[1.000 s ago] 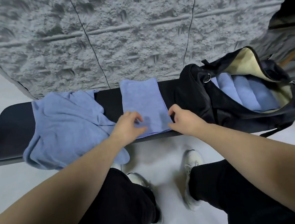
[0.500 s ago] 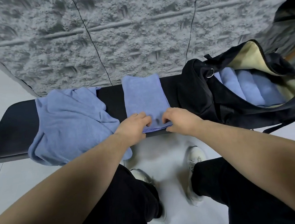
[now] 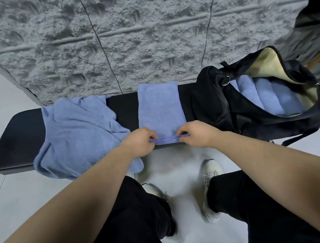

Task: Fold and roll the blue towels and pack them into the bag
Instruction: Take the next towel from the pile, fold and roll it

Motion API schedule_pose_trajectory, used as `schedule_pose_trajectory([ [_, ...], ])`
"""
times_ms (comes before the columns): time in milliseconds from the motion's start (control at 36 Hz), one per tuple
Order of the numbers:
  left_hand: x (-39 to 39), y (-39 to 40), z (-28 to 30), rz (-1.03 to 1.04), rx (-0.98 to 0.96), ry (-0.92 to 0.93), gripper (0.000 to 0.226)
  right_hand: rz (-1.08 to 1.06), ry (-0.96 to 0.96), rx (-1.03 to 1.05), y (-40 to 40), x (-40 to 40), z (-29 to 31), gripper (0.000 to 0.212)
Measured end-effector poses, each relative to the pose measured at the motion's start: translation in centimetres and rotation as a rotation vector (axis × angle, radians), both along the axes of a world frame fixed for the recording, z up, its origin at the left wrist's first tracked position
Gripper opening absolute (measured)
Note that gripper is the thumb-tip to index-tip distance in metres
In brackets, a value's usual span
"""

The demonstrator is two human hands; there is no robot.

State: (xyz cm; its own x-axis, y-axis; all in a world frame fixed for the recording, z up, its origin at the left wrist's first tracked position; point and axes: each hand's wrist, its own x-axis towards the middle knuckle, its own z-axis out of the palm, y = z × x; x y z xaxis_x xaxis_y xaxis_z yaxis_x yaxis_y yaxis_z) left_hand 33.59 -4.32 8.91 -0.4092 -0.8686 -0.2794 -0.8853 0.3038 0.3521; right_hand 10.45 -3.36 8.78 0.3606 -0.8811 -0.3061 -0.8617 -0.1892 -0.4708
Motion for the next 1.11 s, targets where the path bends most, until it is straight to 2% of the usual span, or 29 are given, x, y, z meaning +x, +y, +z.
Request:
schedule_pose_trajectory([
  [139,0.2,-0.2,-0.3,0.072,0.081,0.059,0.020,-0.103,-0.137,0.060,-0.3,-0.1,-0.2,0.024],
  [222,0.6,-0.5,-0.6,0.121,0.123,0.138,0.018,-0.112,-0.182,0.043,-0.6,-0.2,-0.3,0.020],
  [444,1.4,-0.5,-0.8,0.090,0.116,0.253,0.019,-0.028,-0.132,-0.041,-0.9,-0.5,-0.3,0.010],
  [500,1.4,-0.6,-0.6,0.078,0.083,0.234,0.022,0.027,-0.071,-0.095,-1.1,-0.6,-0.3,0.007],
  [583,1.3,-0.8,-0.6,0.011,0.030,0.170,0.031,0.132,0.016,-0.223,-1.3,-0.5,-0.5,0.012],
  [694,1.2,-1.1,-0.8,-0.038,-0.054,0.104,0.024,0.223,0.116,-0.384,-1.1,0.4,-0.6,0.021],
  [778,0.7,-1.2,-0.5,-0.074,-0.164,0.023,0.021,0.268,0.115,-0.478,-0.8,1.0,-1.1,0.026],
  [917,0.0,-1.0,-0.4,-0.030,-0.175,-0.051,0.020,0.292,0.123,-0.469,-0.3,1.3,-1.8,0.038],
  [1111,-1.3,-1.4,-0.4,-0.074,-0.209,-0.204,0.023,0.314,0.200,-0.488,0.3,1.4,-2.0,0.034],
])
